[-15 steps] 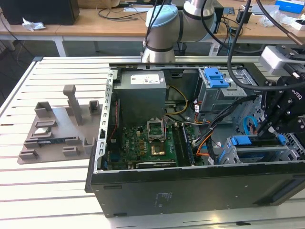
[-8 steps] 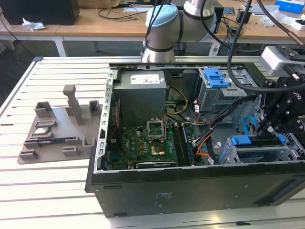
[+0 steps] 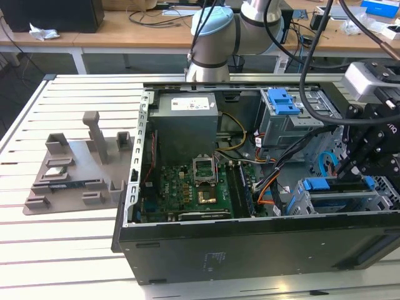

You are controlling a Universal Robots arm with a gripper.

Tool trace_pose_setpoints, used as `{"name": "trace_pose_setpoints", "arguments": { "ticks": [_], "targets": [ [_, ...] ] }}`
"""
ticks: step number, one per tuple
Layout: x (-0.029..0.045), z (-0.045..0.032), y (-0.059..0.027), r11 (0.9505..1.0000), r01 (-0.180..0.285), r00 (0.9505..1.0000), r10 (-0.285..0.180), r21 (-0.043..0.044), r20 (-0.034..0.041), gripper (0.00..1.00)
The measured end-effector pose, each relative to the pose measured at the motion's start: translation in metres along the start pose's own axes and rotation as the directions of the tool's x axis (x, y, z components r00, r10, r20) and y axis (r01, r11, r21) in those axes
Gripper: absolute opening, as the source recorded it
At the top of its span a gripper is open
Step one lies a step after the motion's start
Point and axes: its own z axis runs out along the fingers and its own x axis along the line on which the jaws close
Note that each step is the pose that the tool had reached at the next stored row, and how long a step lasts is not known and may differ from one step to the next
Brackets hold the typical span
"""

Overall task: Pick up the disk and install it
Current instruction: 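Insert the second disk wire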

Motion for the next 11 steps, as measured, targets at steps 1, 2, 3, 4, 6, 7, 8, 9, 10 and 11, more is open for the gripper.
{"name": "trace_pose_setpoints", "arguments": {
  "ticks": [1,2,3,4,6,7,8,9,10,11],
  "targets": [
    [0.0001,0.0006,-0.0001,1.0000,0.000,1.0000,0.000,-0.0004,0.0001,0.16],
    [0.0001,0.0010,-0.0004,1.0000,0.000,1.0000,0.000,-0.0008,-0.0001,0.16],
    [0.0001,0.0013,-0.0007,1.0000,0.000,1.0000,0.000,-0.0010,-0.0001,0.16],
    [0.0001,0.0014,-0.0009,1.0000,0.000,1.0000,0.000,-0.0011,0.0000,0.16],
    [-0.0001,0.0015,-0.0020,1.0000,0.000,1.0000,0.000,-0.0012,0.0005,0.16],
    [0.0003,0.0023,-0.0021,1.0000,0.000,1.0000,0.000,-0.0017,-0.0002,0.16],
    [0.0004,0.0024,-0.0021,1.0000,0.000,1.0000,0.000,-0.0019,-0.0002,0.16],
    [0.0006,0.0028,-0.0022,1.0000,0.000,1.0000,0.000,-0.0019,0.0002,0.16],
    [0.0009,0.0028,-0.0022,1.0000,0.000,1.0000,0.000,-0.0019,0.0002,0.16],
    [0.0011,0.0029,-0.0022,1.0000,0.000,1.0000,0.000,-0.0019,0.0003,0.16]
  ]
}}
